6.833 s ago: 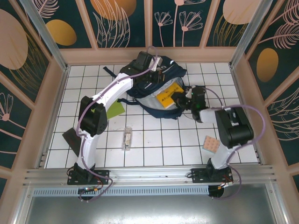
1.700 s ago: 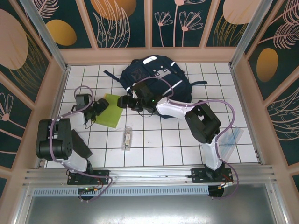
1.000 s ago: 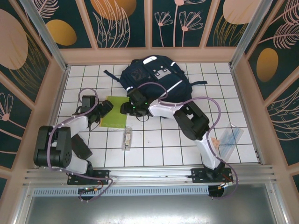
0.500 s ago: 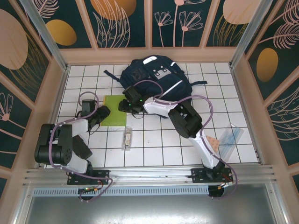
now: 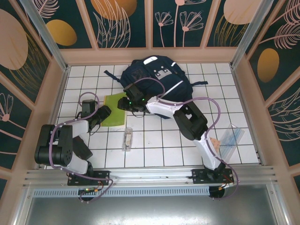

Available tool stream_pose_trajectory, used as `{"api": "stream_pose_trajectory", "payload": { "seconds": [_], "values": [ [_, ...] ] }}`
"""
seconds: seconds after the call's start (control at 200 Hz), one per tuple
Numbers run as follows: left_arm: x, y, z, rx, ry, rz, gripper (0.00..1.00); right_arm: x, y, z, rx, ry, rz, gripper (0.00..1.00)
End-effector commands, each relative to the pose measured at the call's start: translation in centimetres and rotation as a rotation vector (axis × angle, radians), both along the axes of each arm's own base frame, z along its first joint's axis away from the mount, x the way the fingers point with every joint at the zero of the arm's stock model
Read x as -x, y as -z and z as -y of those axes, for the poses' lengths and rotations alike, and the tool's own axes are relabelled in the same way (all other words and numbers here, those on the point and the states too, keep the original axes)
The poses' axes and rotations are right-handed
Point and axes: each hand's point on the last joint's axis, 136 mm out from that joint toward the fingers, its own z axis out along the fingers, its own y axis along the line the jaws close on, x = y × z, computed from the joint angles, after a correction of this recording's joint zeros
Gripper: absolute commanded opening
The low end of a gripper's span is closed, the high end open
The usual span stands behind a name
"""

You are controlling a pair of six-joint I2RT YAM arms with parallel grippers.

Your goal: Pack books, pencil case, and school supplies into a backpack

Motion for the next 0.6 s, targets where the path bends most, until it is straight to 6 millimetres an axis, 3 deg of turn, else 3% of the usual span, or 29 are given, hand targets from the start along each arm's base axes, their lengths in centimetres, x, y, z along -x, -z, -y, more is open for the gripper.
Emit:
{"api": "stream_pose_trajectory", "payload": {
  "seconds": [0.0, 0.165, 0.375, 0.49, 0.595],
  "values": [
    [2.7, 2.9, 0.7, 0.027, 0.014, -0.134, 0.57, 1.4, -2.0, -1.5, -0.091, -0.039, 0.0, 0.4],
    [2.8, 3.0, 0.9, 0.044, 0.016, -0.138, 0.58, 1.2, -0.4, -1.6, -0.138, -0.036, -0.061, 0.37],
    [2.8, 2.7, 0.9, 0.054, 0.008, -0.132, 0.59, 0.9, 0.8, -1.6, -0.168, -0.029, -0.093, 0.22],
    [2.0, 1.1, 0.8, 0.054, -0.005, -0.092, 0.66, 0.3, 0.4, -1.2, -0.191, -0.021, -0.093, 0.0],
    [0.4, -1.9, 0.1, 0.014, -0.017, -0.03, 0.79, -0.1, -1.8, -0.9, -0.239, -0.047, -0.056, 0.0]
  ]
}}
